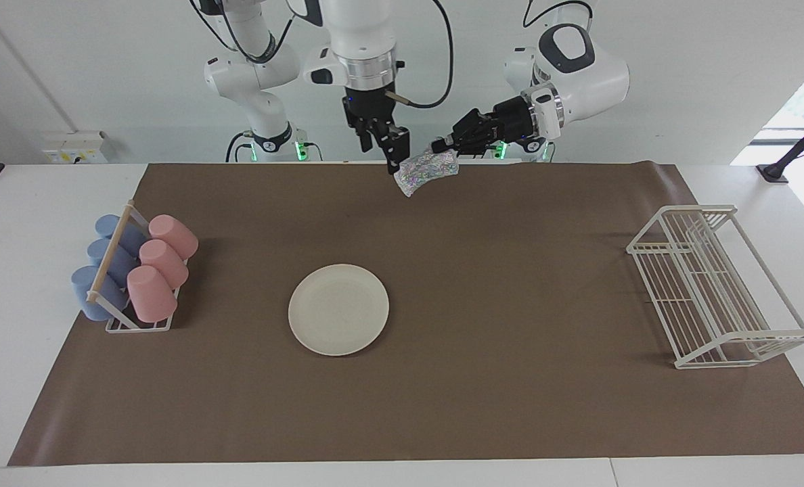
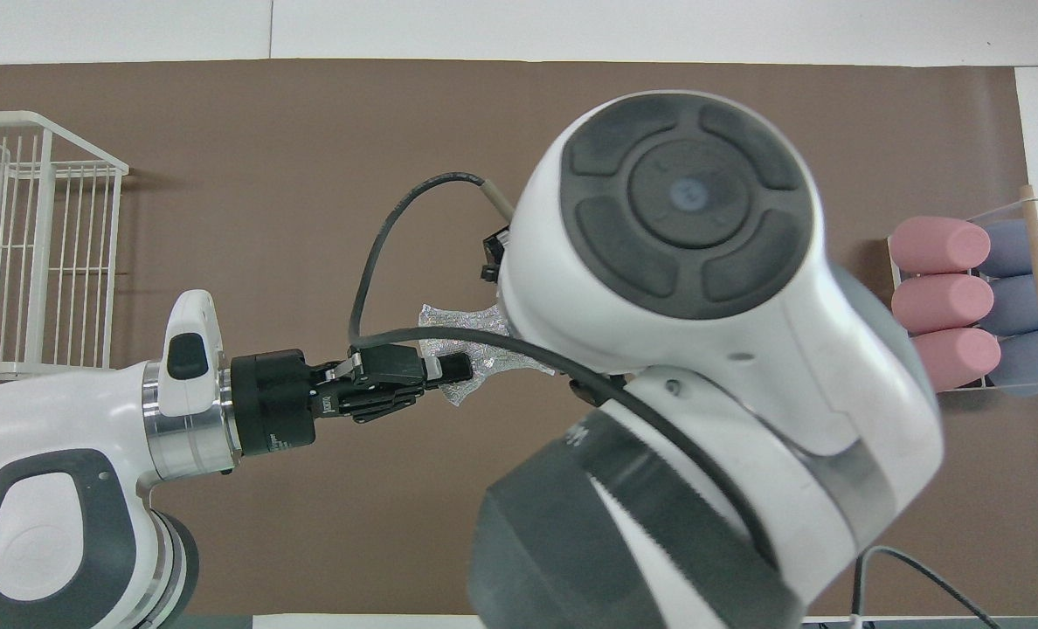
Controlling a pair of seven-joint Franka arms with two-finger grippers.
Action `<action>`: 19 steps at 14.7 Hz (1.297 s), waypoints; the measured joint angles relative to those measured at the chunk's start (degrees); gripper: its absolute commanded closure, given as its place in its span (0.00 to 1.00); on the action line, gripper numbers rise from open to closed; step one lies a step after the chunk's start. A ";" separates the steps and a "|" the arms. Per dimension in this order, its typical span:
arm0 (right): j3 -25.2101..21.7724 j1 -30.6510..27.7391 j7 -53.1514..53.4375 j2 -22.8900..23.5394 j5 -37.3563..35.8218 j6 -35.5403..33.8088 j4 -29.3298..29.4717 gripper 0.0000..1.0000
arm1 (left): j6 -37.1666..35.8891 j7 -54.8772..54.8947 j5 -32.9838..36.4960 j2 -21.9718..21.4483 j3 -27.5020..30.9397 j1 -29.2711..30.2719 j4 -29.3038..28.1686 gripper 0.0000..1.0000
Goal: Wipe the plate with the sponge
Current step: 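Grasp the scrubber with the left gripper while the right gripper withdraws, then carry the scrubber toward the white basket with the left gripper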
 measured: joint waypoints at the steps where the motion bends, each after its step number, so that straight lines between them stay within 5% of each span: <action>1: -0.06 -2.75 -6.83 -0.75 0.00 -1.39 -0.34 0.00 | 0.00 -0.47 0.04 0.00 0.04 0.34 -0.02 1.00; 6: -0.33 -15.95 -39.87 -2.10 0.00 -6.21 -1.17 0.00 | -0.37 -6.77 8.43 0.00 0.20 4.60 -0.39 1.00; 10: -0.44 -25.69 -66.06 -2.63 0.00 -8.30 -1.41 0.00 | -4.51 -13.72 23.94 0.10 0.36 12.55 -0.35 1.00; 16: -1.06 -27.22 -71.95 -5.41 0.01 -13.33 -3.57 0.00 | -14.45 -22.41 51.11 4.69 0.50 20.62 8.92 1.00; 19: -8.31 -21.96 -72.81 -8.10 0.01 -12.42 -8.23 0.00 | -18.55 -25.60 60.85 7.61 0.10 20.61 13.87 1.00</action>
